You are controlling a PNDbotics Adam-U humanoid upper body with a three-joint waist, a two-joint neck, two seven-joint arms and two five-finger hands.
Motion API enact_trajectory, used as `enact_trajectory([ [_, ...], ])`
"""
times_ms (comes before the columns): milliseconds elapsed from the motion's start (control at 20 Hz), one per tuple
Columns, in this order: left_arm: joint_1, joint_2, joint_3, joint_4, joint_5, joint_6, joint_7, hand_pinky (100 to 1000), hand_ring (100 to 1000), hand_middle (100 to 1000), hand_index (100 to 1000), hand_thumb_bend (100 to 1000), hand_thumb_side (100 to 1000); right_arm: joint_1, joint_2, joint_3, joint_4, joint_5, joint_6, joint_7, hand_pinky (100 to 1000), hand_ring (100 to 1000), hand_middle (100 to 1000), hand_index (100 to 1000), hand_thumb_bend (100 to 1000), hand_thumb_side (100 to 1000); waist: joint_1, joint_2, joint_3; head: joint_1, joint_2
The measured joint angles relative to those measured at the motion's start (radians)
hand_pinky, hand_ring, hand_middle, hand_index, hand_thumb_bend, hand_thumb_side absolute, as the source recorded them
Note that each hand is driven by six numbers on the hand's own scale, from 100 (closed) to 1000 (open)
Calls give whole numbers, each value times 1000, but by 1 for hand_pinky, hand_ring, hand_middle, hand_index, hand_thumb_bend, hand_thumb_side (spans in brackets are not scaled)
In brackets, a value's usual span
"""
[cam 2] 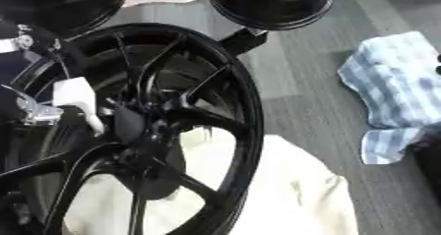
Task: Pull the pin out of the wheel hub.
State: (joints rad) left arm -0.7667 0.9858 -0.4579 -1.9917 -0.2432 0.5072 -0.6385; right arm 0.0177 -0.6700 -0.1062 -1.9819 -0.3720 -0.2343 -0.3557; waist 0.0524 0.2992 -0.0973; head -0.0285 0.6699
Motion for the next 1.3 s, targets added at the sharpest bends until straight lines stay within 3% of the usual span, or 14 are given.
enact_trajectory([
  [650,1,0,0,0,-13,-44,-60,923,965,773,864,542,466,0,5,2,0,1,1,-2,752,732,666,586,224,488,1,5,-2,-43,-15],
  [950,1,0,10,0,-84,-59,-79,912,955,774,863,501,416,-1,6,2,0,1,3,-3,752,732,666,585,224,489,1,10,-7,-43,-23],
  [1300,3,-3,12,0,-141,-48,-75,897,897,679,813,485,406,-4,13,2,0,4,6,-5,753,733,666,585,226,489,4,17,-6,-36,-23],
])
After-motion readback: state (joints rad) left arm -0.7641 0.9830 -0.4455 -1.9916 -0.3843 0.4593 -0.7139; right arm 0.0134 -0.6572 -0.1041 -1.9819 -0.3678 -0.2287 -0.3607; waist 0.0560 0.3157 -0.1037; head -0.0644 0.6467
